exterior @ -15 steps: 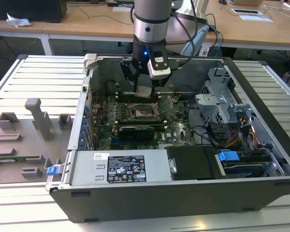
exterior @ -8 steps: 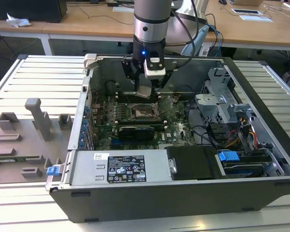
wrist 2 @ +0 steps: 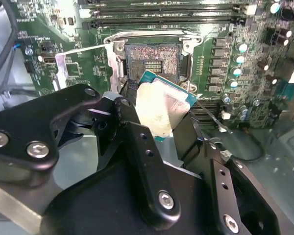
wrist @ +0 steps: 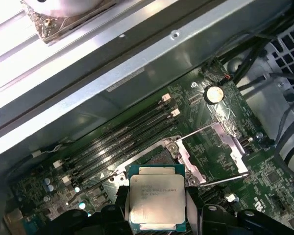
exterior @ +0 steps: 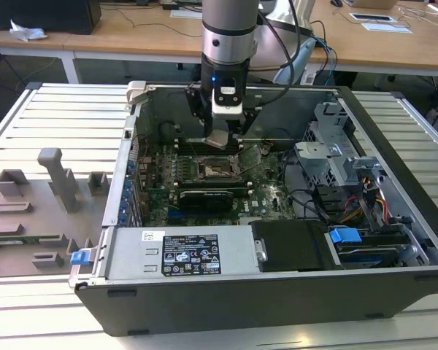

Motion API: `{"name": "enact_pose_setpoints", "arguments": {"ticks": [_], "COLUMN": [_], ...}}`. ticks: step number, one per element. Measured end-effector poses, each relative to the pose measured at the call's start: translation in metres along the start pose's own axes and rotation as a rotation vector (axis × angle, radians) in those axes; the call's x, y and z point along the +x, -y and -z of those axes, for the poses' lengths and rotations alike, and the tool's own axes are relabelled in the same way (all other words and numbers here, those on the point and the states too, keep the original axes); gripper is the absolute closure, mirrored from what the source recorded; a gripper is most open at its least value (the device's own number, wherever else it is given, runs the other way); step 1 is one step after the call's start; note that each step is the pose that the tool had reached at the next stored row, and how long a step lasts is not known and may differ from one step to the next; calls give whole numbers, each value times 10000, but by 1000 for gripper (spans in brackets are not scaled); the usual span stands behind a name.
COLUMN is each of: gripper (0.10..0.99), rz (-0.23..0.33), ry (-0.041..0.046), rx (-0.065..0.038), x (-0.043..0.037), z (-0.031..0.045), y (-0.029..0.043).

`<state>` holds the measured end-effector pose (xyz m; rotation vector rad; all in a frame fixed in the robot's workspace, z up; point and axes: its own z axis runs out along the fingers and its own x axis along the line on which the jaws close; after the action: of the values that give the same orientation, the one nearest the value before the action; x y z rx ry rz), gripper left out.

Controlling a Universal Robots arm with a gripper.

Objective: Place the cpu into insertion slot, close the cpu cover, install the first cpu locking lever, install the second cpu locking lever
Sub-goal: 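Place the cpu into insertion slot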

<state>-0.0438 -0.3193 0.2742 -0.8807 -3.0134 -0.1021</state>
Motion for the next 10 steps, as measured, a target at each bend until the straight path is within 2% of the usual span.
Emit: {"name": "enact_pose_setpoints", "arguments": {"ticks": [9, 10], "gripper": [545, 545], "rz": [-1163, -1437], "ry": [72, 90], "rx": [-21, -26], "x": [0, 0], "z": [-1, -1], "y": [0, 0]}}
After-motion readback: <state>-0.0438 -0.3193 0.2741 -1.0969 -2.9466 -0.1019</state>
